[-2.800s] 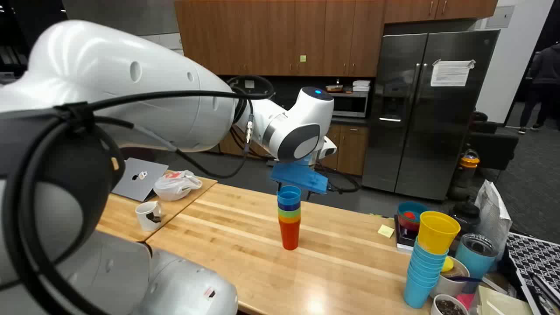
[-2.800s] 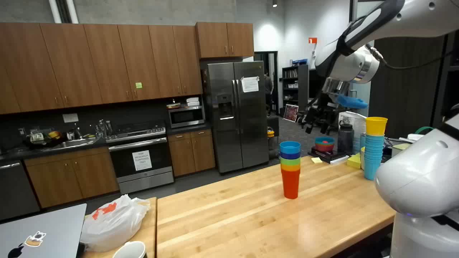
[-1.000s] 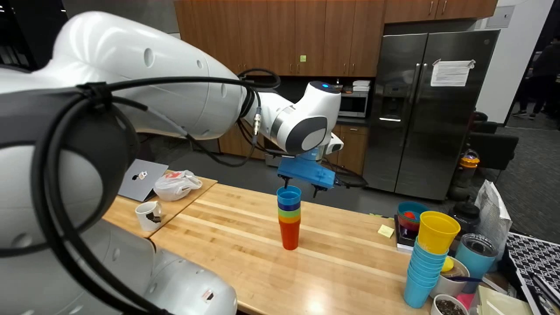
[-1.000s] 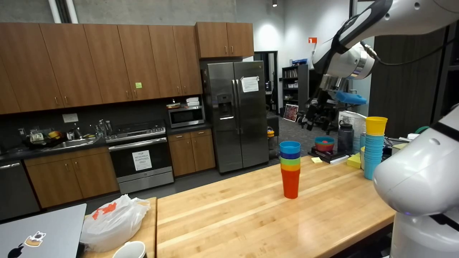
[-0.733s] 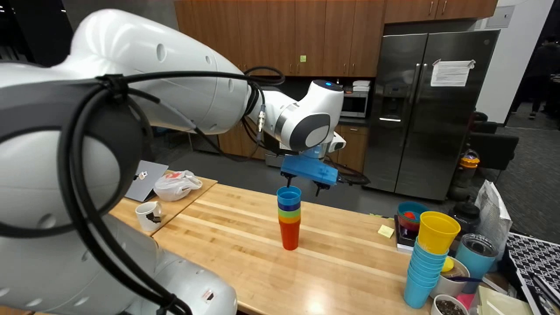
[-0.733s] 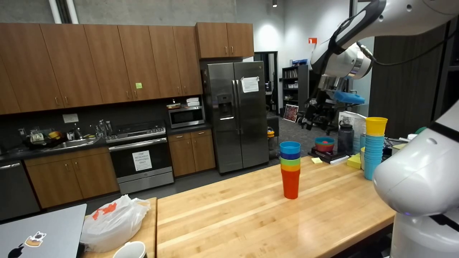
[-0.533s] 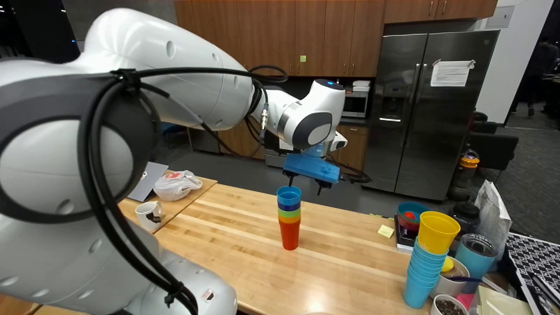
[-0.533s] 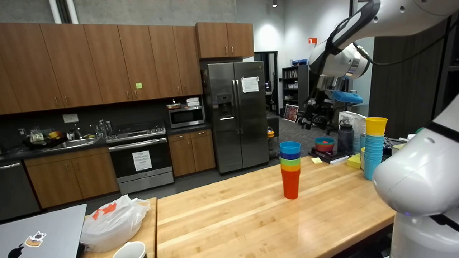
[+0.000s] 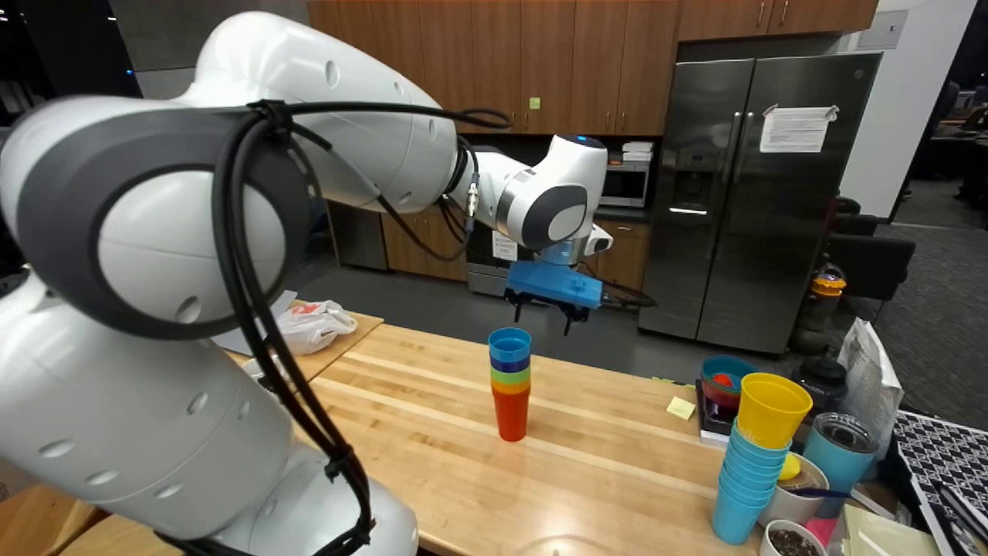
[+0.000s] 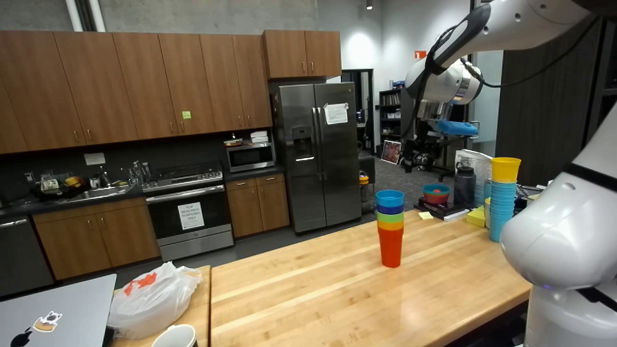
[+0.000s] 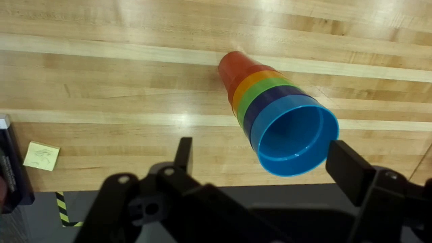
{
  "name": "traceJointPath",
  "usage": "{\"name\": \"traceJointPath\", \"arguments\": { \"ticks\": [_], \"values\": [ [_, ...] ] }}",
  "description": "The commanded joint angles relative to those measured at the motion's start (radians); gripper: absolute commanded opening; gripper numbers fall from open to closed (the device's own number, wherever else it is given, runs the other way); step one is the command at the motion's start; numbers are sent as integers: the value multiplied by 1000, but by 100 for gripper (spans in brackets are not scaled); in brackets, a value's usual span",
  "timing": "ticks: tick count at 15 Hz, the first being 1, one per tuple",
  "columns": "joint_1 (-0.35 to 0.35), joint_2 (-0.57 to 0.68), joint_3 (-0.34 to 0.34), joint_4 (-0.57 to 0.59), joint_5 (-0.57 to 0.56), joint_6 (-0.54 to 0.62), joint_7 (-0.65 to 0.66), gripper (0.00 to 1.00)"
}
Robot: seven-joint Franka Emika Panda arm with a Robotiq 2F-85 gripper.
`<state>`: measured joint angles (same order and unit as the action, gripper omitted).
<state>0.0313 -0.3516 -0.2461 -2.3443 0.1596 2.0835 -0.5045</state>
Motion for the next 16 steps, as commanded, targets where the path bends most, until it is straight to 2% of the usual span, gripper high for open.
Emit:
{"name": "traceJointPath", "arguments": {
  "ticks": [1,16],
  "values": [
    [-19,32,29,48,-7,-34,5,100],
    [-20,107,77,86,-4,-39,16,100]
  ]
}}
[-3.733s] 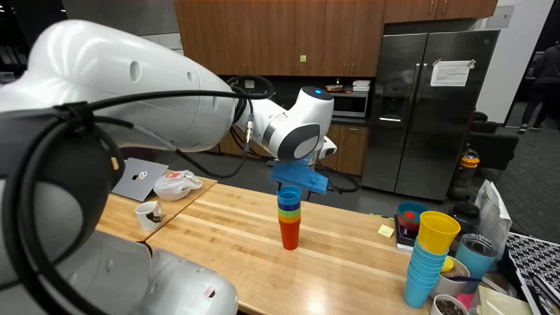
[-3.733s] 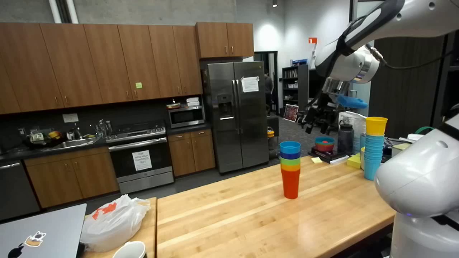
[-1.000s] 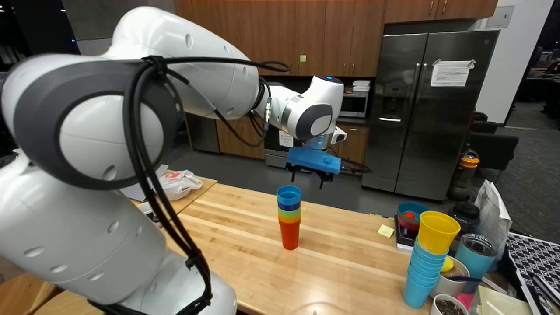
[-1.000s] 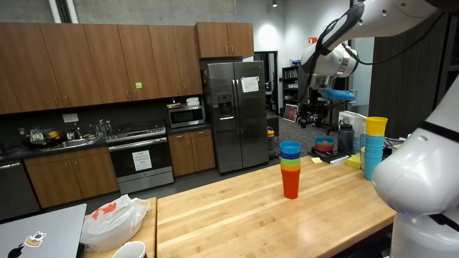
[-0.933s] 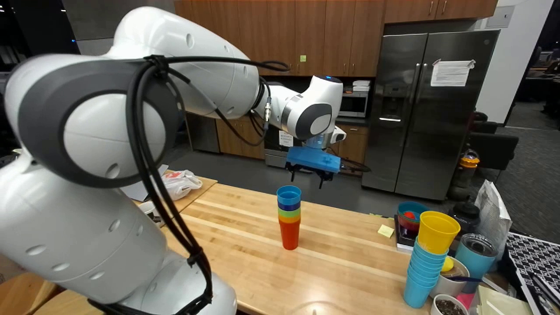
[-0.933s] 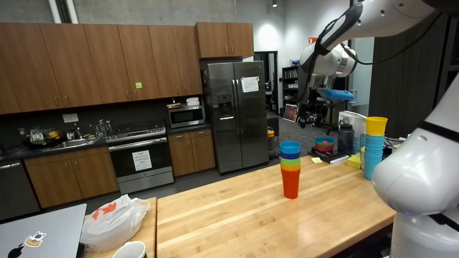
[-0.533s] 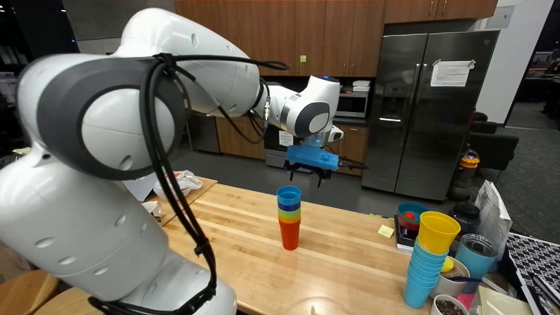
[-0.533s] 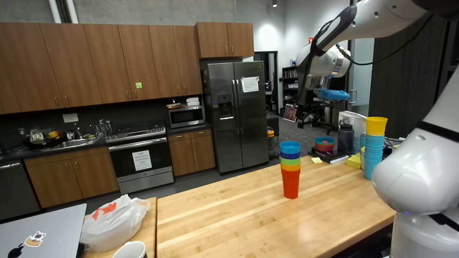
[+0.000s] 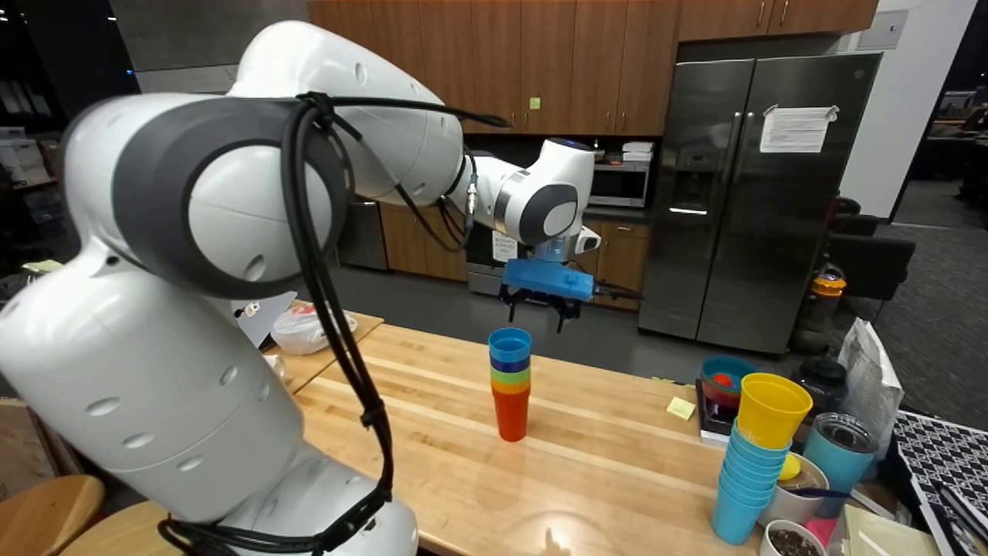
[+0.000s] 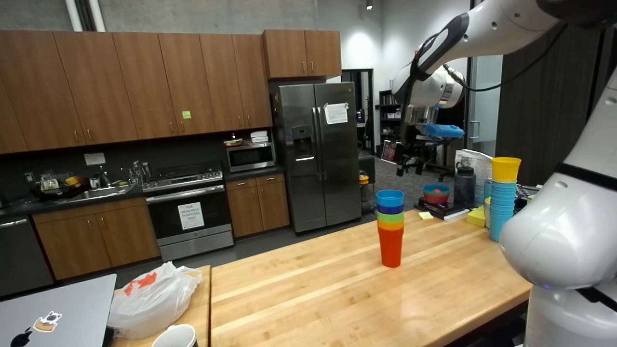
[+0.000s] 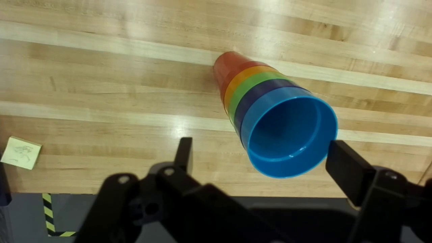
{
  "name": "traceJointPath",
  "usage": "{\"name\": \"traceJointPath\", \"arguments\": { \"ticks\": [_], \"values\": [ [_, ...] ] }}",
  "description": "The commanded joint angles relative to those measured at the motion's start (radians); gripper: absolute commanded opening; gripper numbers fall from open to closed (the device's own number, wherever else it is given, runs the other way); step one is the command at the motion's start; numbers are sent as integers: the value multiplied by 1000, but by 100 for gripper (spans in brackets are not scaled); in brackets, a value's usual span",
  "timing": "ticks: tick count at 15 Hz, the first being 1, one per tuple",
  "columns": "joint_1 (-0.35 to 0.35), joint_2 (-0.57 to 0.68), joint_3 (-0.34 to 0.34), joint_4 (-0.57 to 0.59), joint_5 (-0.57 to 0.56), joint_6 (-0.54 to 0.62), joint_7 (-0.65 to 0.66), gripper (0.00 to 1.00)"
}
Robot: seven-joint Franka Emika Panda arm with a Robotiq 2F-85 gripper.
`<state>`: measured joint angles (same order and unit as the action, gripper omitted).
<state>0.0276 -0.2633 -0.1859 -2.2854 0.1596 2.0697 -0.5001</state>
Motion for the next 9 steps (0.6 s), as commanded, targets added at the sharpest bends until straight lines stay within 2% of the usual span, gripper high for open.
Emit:
{"name": "traceJointPath", "arguments": {
  "ticks": [1,9],
  "values": [
    [-17,22,19,29,-4,-25,11,100],
    [-21,50,25,35,4,-30,5,100]
  ]
}}
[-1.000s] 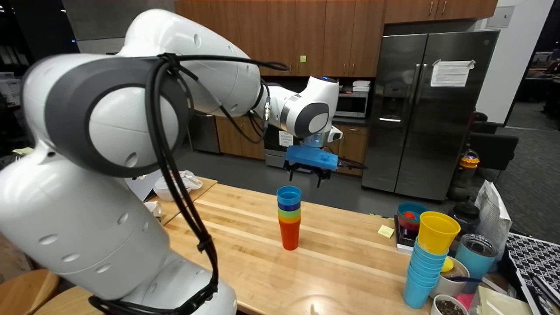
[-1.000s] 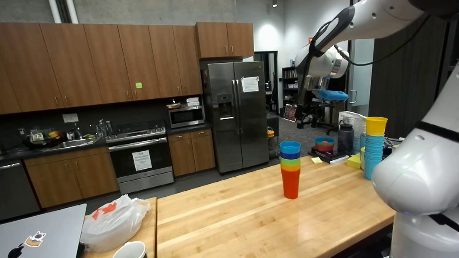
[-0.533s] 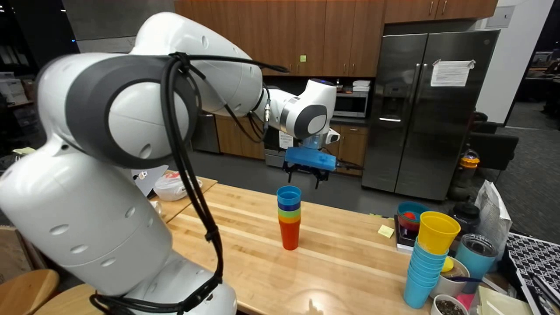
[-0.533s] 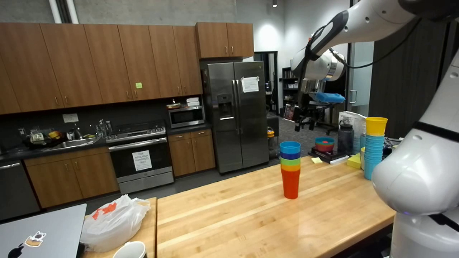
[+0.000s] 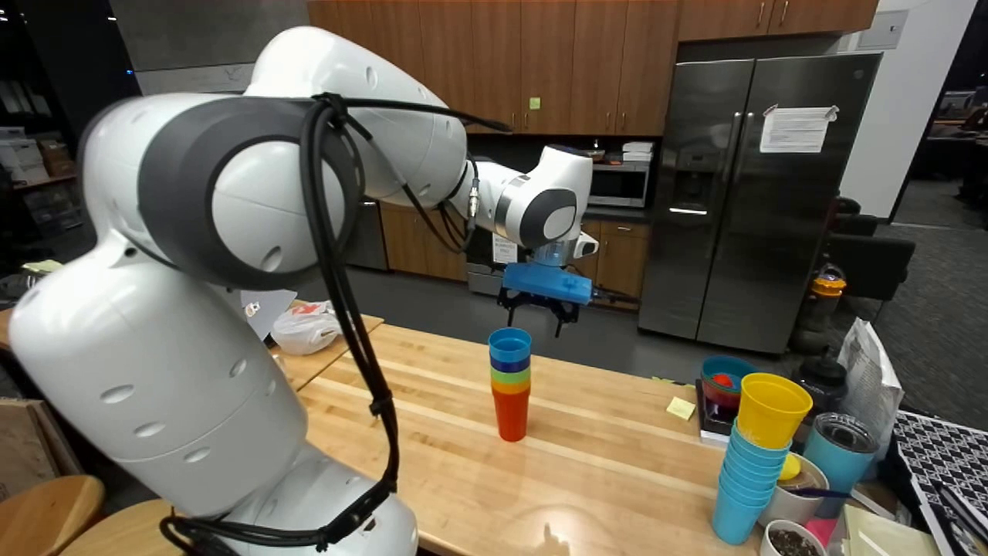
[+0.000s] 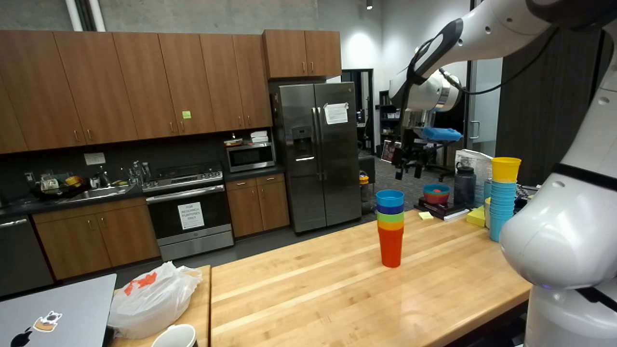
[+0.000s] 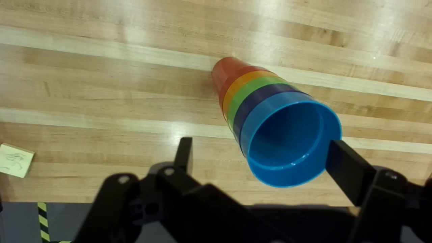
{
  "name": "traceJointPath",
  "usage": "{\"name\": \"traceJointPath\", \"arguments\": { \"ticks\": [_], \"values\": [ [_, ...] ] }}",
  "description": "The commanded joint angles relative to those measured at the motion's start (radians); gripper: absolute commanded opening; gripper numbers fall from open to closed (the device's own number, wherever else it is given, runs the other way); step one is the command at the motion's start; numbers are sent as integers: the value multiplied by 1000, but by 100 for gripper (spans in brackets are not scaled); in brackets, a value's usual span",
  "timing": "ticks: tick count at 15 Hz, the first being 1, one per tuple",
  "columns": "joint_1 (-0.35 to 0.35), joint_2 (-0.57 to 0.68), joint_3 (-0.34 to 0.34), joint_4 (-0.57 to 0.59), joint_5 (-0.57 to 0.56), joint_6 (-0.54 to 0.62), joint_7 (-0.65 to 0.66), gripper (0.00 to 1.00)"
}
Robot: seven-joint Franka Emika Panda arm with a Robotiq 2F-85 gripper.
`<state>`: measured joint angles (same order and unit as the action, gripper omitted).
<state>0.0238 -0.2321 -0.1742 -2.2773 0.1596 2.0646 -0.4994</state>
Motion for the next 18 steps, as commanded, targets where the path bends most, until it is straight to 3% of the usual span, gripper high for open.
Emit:
{"name": "traceJointPath", "arguments": {
  "ticks": [1,18],
  "values": [
    [-17,20,14,25,5,-25,7,100],
    [-26,76,24,37,9,-28,-3,100]
  ]
}}
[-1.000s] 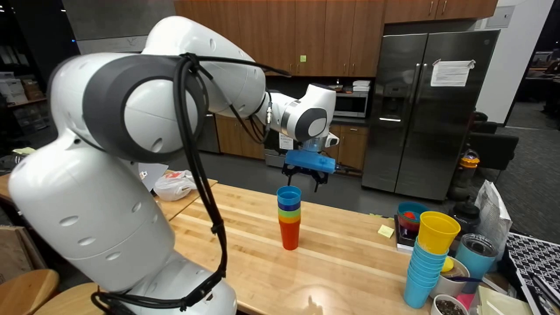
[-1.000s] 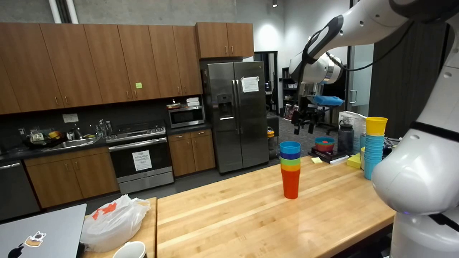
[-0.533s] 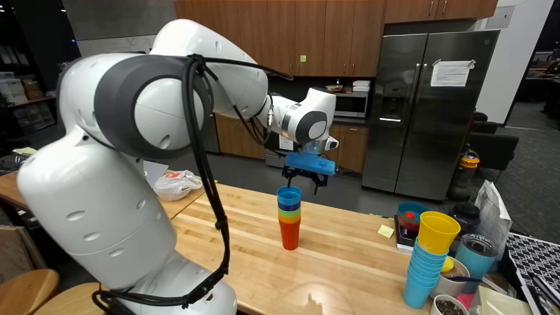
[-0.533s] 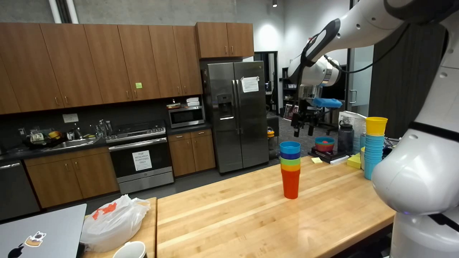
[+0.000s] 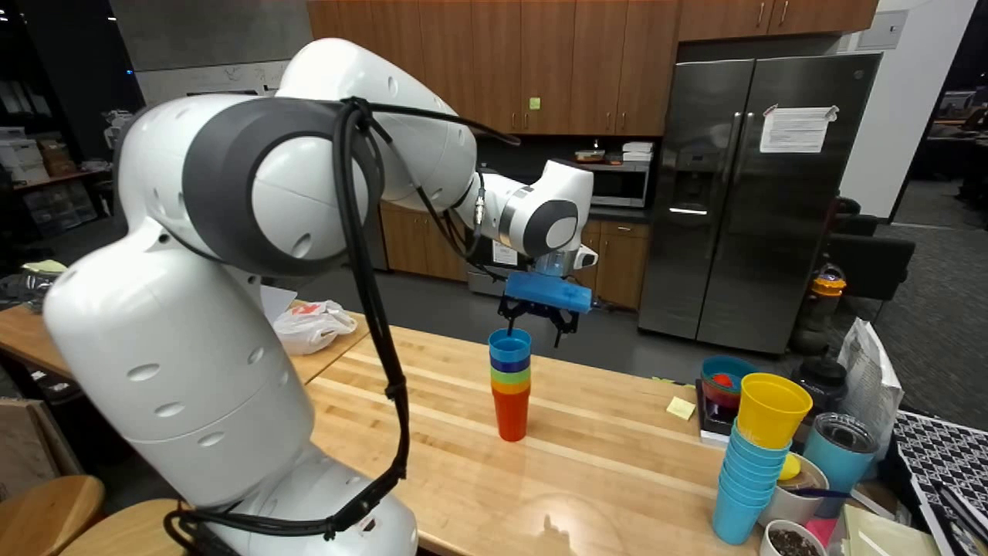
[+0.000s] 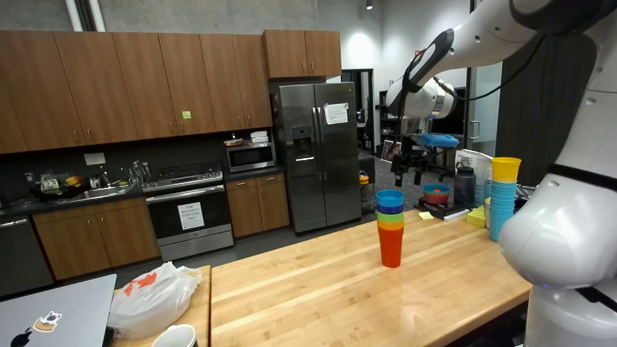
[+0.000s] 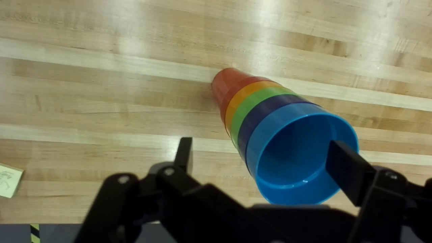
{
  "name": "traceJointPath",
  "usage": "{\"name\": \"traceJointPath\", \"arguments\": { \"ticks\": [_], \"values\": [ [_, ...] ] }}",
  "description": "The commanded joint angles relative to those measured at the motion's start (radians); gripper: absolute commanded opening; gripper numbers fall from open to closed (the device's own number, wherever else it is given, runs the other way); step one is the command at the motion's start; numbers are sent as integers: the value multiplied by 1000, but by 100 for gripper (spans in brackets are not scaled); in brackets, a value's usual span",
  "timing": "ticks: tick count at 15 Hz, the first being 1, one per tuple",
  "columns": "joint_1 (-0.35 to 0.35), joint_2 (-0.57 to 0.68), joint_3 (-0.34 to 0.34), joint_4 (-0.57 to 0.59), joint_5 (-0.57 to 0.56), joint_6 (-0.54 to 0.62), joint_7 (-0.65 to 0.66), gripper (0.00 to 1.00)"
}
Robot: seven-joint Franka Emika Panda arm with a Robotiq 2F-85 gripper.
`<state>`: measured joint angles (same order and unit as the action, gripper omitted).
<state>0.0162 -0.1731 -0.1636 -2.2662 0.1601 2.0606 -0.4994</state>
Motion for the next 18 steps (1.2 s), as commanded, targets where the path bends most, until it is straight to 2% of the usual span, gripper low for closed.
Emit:
{"name": "traceJointPath", "arguments": {
  "ticks": [1,18],
  "values": [
    [-20,21,14,28,9,-24,-4,100],
    [-31,77,33,50,10,-27,-6,100]
  ]
}}
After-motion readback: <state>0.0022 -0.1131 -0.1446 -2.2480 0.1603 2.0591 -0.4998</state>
